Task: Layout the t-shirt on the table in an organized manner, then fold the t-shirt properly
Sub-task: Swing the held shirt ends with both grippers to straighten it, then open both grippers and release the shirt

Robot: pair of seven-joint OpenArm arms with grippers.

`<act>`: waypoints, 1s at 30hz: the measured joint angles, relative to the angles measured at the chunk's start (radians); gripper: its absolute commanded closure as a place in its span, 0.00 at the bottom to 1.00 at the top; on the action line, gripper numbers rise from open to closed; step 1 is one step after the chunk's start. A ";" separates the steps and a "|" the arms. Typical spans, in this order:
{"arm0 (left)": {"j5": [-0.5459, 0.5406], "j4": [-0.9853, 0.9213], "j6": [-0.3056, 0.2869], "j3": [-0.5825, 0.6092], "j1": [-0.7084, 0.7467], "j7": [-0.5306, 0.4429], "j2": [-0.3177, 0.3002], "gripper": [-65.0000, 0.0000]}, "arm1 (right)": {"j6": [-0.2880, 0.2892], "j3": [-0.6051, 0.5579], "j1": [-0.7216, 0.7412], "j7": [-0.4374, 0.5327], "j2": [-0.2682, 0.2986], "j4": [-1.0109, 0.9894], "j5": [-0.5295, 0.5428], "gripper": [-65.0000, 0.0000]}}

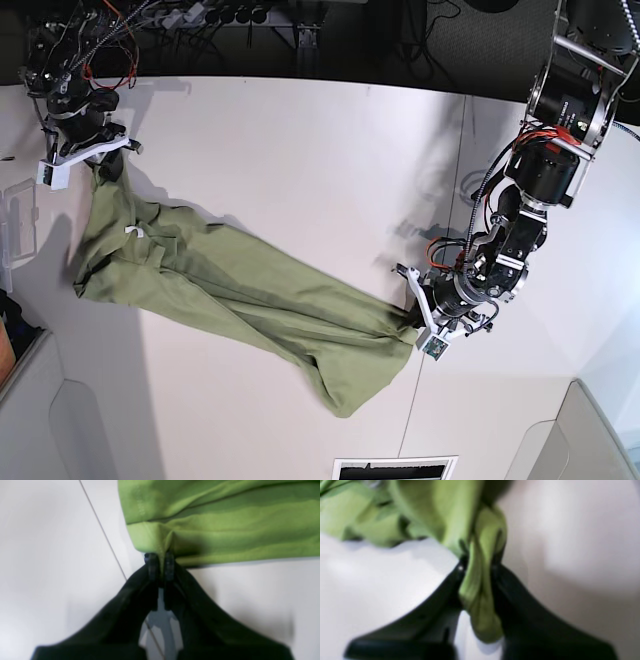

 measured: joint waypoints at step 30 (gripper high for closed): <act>-0.251 0.578 -0.086 0.007 0.163 0.384 -0.505 0.67 | 0.109 0.079 -0.183 -0.185 -0.006 0.339 0.261 0.41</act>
